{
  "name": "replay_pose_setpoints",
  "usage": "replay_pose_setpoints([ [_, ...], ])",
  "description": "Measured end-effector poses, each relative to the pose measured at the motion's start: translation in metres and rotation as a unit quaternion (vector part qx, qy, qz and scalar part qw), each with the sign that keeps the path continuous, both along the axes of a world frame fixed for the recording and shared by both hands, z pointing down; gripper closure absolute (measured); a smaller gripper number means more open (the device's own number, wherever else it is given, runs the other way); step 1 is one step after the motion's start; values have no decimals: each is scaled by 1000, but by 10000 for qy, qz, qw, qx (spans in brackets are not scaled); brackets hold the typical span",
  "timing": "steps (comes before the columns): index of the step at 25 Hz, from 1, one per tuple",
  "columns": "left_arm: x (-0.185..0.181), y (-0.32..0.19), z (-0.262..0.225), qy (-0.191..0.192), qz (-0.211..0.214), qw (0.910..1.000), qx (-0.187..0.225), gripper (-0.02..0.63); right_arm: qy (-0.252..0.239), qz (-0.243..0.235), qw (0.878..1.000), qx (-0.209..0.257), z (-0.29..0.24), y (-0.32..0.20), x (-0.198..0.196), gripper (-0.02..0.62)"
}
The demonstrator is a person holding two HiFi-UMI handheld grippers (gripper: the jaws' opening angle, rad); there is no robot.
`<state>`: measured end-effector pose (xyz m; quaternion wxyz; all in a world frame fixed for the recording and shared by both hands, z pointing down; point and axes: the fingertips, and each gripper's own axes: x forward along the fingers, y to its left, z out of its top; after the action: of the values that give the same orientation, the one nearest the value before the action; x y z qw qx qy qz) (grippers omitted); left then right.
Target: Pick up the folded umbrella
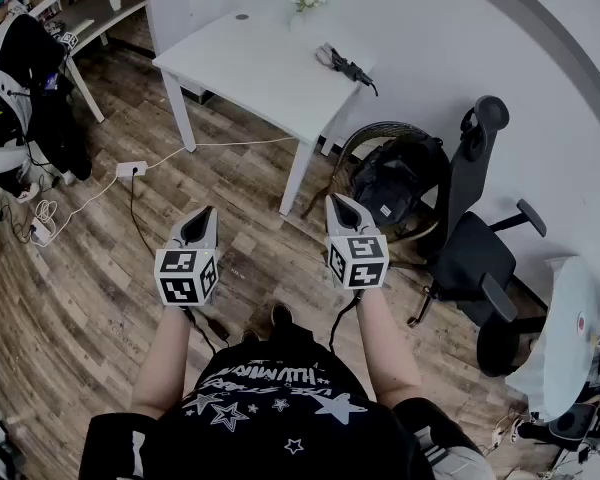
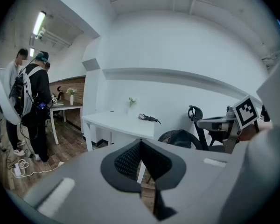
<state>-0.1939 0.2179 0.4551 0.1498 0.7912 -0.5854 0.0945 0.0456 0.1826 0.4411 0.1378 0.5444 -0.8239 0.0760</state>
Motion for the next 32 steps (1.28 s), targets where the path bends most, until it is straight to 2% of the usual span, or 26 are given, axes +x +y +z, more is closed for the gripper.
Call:
replay_pose_setpoints([
  [9,-5,16,4,8,125,9999,-40,603,31,43,10000,-23,2,13,-8,580],
  [15,-24,26,9,56,56,9999,-136,603,18,112,9998,-177,12,21,-11,580],
  [23,-23,23,10,161,143,9998,-30,603,-140,292,9994,-114,14,25,-12,578],
  [32,-14,-17,19,74,124,9999,-74,603,-285,259,9992,-97,26,-28,5,578],
])
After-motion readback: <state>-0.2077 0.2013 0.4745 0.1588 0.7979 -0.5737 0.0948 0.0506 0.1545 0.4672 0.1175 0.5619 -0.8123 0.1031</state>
